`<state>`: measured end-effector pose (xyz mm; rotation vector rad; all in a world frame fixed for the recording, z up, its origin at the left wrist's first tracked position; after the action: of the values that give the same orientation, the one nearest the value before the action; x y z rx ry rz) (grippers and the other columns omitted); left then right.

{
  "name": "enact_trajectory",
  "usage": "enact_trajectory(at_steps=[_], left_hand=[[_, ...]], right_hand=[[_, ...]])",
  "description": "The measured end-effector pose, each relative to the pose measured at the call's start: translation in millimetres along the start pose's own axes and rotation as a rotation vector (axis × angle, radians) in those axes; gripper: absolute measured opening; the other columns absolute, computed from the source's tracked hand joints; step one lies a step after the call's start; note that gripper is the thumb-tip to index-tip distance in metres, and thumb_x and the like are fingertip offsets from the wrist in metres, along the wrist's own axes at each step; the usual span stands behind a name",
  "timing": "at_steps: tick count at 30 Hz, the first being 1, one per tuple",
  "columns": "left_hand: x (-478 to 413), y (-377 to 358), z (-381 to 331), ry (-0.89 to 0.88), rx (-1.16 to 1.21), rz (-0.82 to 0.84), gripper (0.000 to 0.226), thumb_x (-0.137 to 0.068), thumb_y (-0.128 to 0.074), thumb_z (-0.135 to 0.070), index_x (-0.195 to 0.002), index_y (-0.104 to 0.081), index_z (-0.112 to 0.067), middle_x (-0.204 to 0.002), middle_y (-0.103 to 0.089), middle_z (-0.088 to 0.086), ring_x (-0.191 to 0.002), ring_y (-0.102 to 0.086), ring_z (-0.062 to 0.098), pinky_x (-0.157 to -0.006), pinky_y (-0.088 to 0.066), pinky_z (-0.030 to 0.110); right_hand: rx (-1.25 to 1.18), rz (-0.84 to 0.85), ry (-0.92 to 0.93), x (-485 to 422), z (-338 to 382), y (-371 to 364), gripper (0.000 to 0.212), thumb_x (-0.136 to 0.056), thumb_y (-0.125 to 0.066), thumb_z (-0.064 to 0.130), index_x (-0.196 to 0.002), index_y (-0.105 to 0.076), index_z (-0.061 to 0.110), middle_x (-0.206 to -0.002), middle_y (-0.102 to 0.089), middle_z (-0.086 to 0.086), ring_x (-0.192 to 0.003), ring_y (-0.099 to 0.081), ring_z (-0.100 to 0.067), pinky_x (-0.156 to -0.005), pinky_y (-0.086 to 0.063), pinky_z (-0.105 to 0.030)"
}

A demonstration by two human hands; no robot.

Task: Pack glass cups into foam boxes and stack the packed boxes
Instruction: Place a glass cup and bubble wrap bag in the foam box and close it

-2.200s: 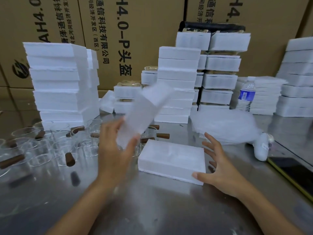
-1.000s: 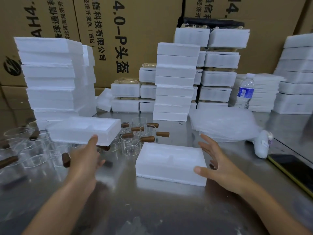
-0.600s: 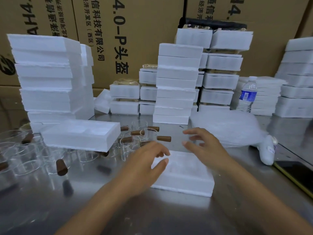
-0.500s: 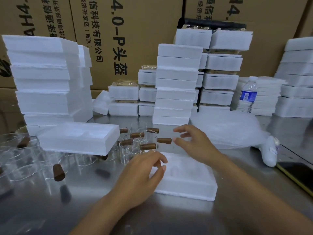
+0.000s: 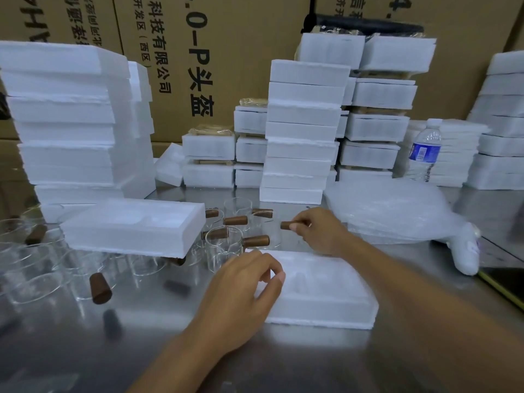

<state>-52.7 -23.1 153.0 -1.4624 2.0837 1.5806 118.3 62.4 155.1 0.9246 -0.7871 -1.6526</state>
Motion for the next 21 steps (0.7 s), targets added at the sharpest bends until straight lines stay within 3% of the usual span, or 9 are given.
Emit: enact_trajectory(at_steps=[4, 6, 9, 13, 17, 21], left_hand=[[-1.2, 9.4, 6.6, 0.087, 0.094, -0.096, 0.009, -0.088, -0.043, -0.044, -0.091, -0.051, -0.044, -0.093, -0.056, -0.022, -0.100, -0.051, -0.002, -0.081, -0.039, 0.011], [-1.6, 23.6, 17.3, 0.243, 0.282, -0.263, 0.012, -0.084, -0.049, -0.048, -0.095, -0.054, -0.045, -0.100, -0.057, -0.024, -0.103, -0.051, -0.007, -0.084, -0.040, 0.010], [-2.8, 30.6, 37.4, 0.545, 0.758, -0.452, 0.018, -0.080, -0.067, -0.050, -0.095, -0.058, -0.045, -0.101, -0.063, -0.024, -0.102, -0.058, -0.001, -0.095, -0.047, 0.032], [-27.0, 13.6, 31.1, 0.656, 1.203, -0.334, 0.054, -0.054, -0.067, -0.057, -0.102, -0.055, -0.035, -0.115, -0.060, -0.006, -0.109, -0.059, 0.014, -0.095, -0.047, 0.035], [-41.4, -13.9, 12.4, 0.718, 1.495, -0.148, 0.067, -0.067, -0.062, -0.052, -0.125, -0.055, -0.018, -0.122, -0.062, 0.009, -0.105, -0.065, 0.025, -0.085, -0.053, 0.041], [-35.9, -22.9, 12.3, 0.708, 1.669, -0.114, 0.058, -0.068, -0.072, -0.042, -0.116, -0.061, -0.010, -0.109, -0.070, 0.014, -0.095, -0.069, 0.027, -0.071, -0.058, 0.038]], right_hand=[[-0.106, -0.195, -0.003, 17.2, -11.8, 33.1, 0.016, -0.096, -0.050, 0.023, -0.088, -0.063, 0.019, -0.078, -0.059, 0.001, -0.077, -0.062, -0.022, -0.072, -0.048, -0.029], [-0.264, -0.300, 0.015, 32.5, -13.2, 50.2, 0.019, -0.097, -0.048, 0.022, -0.085, -0.062, 0.016, -0.076, -0.060, 0.000, -0.064, -0.062, -0.007, -0.058, -0.045, -0.014], [-0.534, -0.291, 0.020, 54.5, -10.3, 61.9, 0.029, -0.098, -0.046, 0.021, -0.073, -0.060, 0.019, -0.066, -0.058, 0.003, -0.048, -0.054, 0.004, -0.053, -0.041, -0.016], [-0.727, -0.168, 0.058, 75.7, 5.1, 66.1, 0.033, -0.098, -0.045, 0.022, -0.070, -0.063, 0.017, -0.061, -0.058, 0.008, -0.053, -0.056, -0.002, -0.055, -0.045, -0.019], [-0.708, -0.066, 0.152, 82.9, 24.1, 61.2, 0.033, -0.097, -0.046, 0.024, -0.071, -0.063, 0.015, -0.059, -0.058, 0.010, -0.055, -0.055, -0.005, -0.062, -0.044, -0.027], [-0.684, -0.051, 0.211, 82.9, 28.2, 53.3, 0.025, -0.095, -0.049, 0.025, -0.078, -0.067, 0.023, -0.062, -0.061, 0.011, -0.056, -0.056, -0.006, -0.059, -0.044, -0.021]])
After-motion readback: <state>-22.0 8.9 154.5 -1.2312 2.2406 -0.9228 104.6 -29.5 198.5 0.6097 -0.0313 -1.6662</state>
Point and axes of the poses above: each hand's wrist, its own x-axis away from the middle knuckle, its own y-axis out of the back of the hand, z = x × y, the point moved 9 cm from there along -x, towards the middle knuckle
